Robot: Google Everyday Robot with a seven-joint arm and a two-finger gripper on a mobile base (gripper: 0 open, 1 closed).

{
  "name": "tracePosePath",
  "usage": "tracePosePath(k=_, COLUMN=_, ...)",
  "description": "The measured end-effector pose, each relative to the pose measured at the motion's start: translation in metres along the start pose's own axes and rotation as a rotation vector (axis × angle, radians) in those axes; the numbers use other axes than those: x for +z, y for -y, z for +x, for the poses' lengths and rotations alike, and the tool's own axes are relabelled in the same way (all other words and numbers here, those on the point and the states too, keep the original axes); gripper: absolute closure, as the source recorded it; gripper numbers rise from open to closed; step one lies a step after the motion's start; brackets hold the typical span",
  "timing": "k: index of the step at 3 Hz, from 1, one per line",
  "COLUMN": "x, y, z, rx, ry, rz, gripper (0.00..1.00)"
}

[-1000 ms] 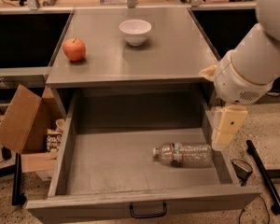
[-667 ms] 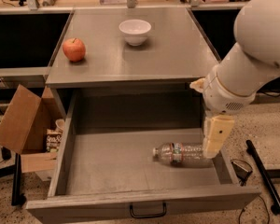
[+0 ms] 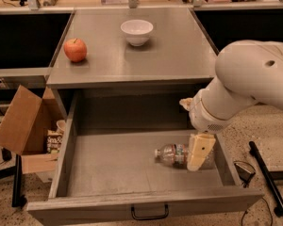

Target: Pick water bottle from top drawer and place on counter

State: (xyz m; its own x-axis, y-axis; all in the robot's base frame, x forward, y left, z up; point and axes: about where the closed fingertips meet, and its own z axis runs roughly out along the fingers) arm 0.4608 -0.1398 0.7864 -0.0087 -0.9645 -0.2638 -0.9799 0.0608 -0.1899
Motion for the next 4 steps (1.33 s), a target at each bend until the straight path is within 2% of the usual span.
tracePosePath(k=2, x=0.066, y=-0.013, z=0.005, rx=0.032, ry=0.048, rz=-0.04, gripper=0.0)
tracePosePath(k=3, x=0.066, y=-0.013, z=0.005, rx=0.032, ry=0.048, rz=-0.04, gripper=0.0)
tracePosePath(k=4, x=0.081, y=-0.01, z=0.01, rx=0.005, ry=0.02, rz=-0.035, gripper=0.0)
